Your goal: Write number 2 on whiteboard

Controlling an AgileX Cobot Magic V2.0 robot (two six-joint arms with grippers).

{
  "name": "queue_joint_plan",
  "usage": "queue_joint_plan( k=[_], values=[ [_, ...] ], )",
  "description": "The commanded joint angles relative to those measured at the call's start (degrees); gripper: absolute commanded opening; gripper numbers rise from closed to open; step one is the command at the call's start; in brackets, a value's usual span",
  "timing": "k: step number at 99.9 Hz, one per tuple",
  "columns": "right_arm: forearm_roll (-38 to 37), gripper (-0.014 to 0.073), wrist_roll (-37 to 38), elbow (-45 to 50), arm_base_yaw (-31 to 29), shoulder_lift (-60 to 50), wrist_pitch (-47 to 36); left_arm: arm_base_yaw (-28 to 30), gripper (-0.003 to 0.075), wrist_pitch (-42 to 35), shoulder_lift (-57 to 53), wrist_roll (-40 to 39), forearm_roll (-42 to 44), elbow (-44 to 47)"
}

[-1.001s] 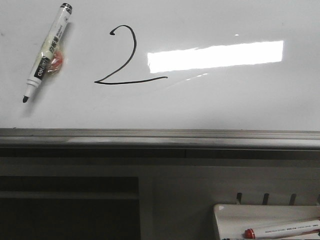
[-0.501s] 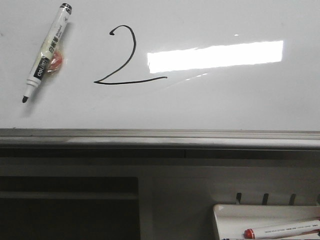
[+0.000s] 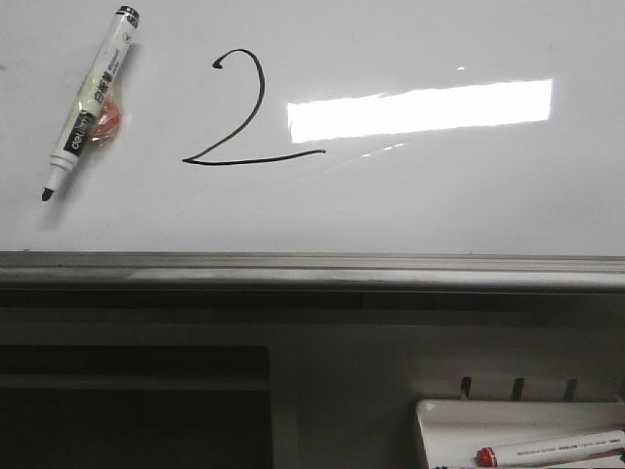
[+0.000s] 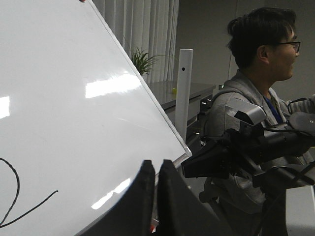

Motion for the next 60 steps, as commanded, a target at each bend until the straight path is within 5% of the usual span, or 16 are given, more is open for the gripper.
queue_joint_plan(
  k=[1,23,30,41,55,60],
  values=[
    [0.38,-0.0071,-0.12,-1.19,0.02,0.11,-1.98,0.14,-0.002,0.1,0.43,0.16,-1.1,-1.4],
    [0.38,-0.0071,-0.12,-1.19,0.02,0.11,-1.98,0.14,-0.002,4.77,0.43,0.55,-1.29,-1.4],
    [0.38,-0.0071,-0.12,-1.19,0.02,0.11,-1.98,0.14,-0.002,5.61,0.43,6.27,-6.33,-1.4],
    [0.38,-0.0071,-0.12,-1.19,0.02,0.11,-1.98,0.14,-0.002,9.13,0.43,38.87,-26.92,-1.4],
    [0.38,-0.0071,-0.12,-1.19,0.02,0.11,-1.98,0.44,-0.002,13.92,0.43,98.39,-78.45,-1.4],
    [0.38,-0.0071,-0.12,-1.19,0.02,0.11,-1.98,1.61,-0.002,16.08,0.33,112.12,-91.27,-1.4]
  ],
)
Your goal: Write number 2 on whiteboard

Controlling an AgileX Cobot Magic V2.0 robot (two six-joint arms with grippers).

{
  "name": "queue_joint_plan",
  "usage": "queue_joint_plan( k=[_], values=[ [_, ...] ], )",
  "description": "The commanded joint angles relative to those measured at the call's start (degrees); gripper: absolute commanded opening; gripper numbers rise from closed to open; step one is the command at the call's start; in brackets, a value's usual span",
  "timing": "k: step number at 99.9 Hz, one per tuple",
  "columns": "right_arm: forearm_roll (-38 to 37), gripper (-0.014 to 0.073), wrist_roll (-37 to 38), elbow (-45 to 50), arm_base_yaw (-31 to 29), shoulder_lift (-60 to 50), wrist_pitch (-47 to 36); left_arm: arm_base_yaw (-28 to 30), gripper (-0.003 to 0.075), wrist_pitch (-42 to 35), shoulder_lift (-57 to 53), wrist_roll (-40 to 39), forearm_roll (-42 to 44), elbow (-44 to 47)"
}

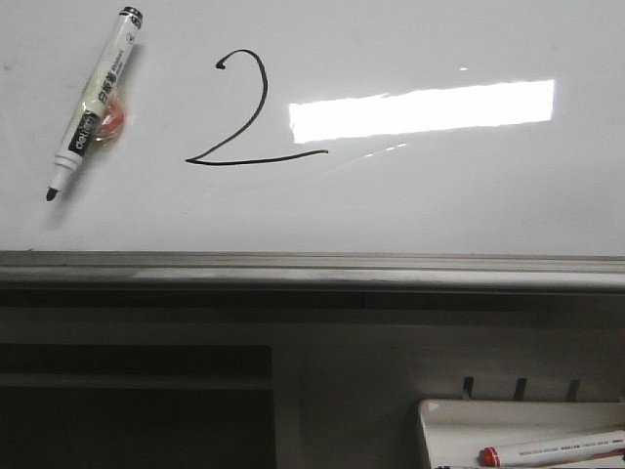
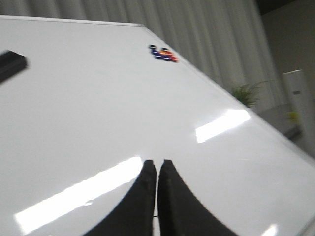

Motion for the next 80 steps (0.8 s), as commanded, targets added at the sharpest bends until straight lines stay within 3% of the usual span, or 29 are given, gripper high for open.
queue_joint_plan(
  k=[1,8,24,45,67,80],
  values=[
    [0.33,-0.0071,-0.12,-1.59,0.02,0.11,-2.1,1.61,-0.002,1.96,0.33,30.29,-28.66,-1.46],
    [0.33,-0.0071,-0.12,-1.59,0.02,0.11,-2.1,3.88,-0.002,4.99,0.21,35.99,-36.45,-1.46],
    [0.33,-0.0071,-0.12,-1.59,0.02,0.11,-2.1,8.82,-0.002,5.36,0.21,36.0,-35.8,-1.46],
    [0.33,-0.0071,-0.12,-1.59,0.02,0.11,-2.1,16.11,-0.002,-7.74,0.09,35.52,-35.53,2.29],
    [0.33,-0.0071,-0.12,-1.59,0.02,0.11,-2.1,25.63,-0.002,-7.77,-5.1,23.09,-32.3,7.97],
    [0.33,-0.0071,-0.12,-1.59,0.02,0.11,-2.1,29.15,-0.002,-7.62,-7.63,20.52,-30.48,11.92]
  ],
)
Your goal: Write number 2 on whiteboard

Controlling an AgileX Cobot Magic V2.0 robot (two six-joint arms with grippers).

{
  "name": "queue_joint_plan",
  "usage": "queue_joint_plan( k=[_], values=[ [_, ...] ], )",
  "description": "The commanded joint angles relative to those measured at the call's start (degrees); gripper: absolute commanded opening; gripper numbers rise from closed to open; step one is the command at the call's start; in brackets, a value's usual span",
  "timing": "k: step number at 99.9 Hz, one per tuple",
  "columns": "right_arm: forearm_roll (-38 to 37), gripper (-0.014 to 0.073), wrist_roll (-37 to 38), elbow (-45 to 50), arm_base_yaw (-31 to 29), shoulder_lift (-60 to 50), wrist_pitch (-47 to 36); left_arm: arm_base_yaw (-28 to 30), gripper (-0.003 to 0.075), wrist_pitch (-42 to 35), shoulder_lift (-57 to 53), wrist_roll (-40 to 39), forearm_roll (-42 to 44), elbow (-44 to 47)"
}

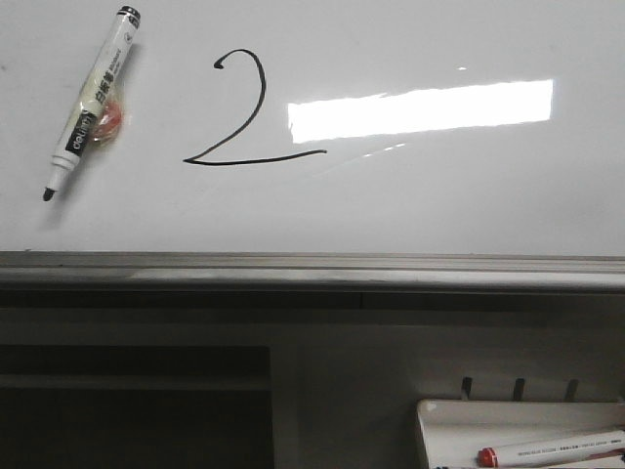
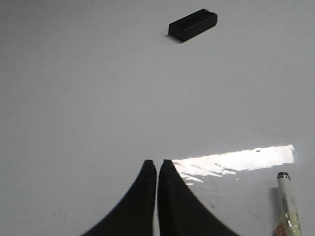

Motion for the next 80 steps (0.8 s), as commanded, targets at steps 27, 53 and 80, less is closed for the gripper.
queue_joint_plan(
  k=[27,53,80],
  values=[
    [0.33,-0.0071,-0.12,-1.59,0.02,0.19,-2.08,4.47,-0.002,10.14,-2.33,-5.44,3.74,3.93],
    [0.33,-0.0071,-0.12,-1.59,0.02,0.19,-2.08,4.47,-0.002,29.41,-2.33,-5.86,5.26,3.93],
    [0.33,-0.0071,-0.12,-1.59,0.02,0.19,-2.08,4.47,-0.002,29.06,-2.33,-5.86,5.75,3.93]
  ],
)
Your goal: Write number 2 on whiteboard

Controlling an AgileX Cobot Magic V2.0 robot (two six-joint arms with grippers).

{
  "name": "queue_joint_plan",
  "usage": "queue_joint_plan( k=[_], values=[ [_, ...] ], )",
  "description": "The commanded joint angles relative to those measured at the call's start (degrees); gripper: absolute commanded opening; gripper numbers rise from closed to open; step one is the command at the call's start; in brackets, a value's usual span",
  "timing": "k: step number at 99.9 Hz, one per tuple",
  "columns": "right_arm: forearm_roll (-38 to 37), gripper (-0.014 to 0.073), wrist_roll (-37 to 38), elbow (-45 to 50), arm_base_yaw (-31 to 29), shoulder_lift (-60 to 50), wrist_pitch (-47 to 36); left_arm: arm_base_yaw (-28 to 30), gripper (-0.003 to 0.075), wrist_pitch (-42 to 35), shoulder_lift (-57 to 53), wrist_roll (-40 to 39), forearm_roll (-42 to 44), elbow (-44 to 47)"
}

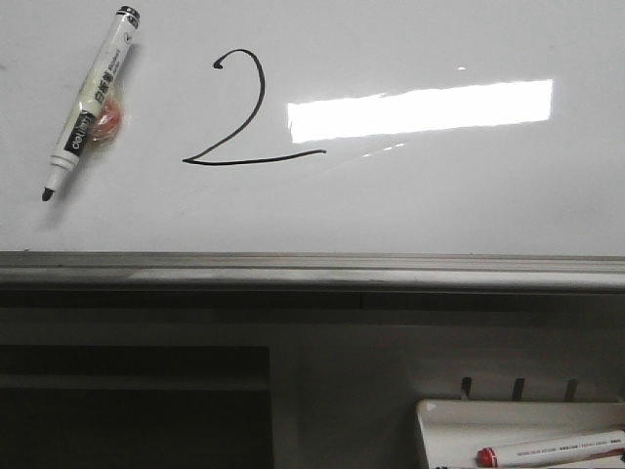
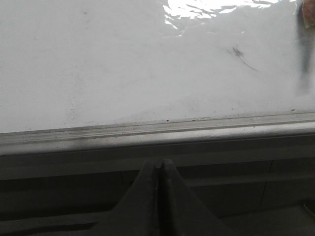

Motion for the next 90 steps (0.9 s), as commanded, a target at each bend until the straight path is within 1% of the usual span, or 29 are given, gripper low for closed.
queue_joint_plan(
  k=[1,81,87,90],
  values=[
    [0.33,-0.0071,-0.12,-1.59,0.02,0.19,-2.16,0.12,-0.002,-3.77,-1.6,-0.66,0.04,0.6],
    [0.33,-0.0071,-0.12,-1.59,0.02,0.19,-2.54,0.12,-0.002,-3.77,-1.6,-0.66,0.04,0.6],
    [-0.4,-0.0071,1.89,-1.87,0.02,0.19,-2.92,0.12,-0.002,-3.77,-1.6,-0.66,0.04,0.6],
    [-2.75,-0.0071,3.89,-2.14,0.02,0.19,-2.92,0.12,-0.002,-3.77,-1.6,-0.66,0.04,0.6]
  ],
)
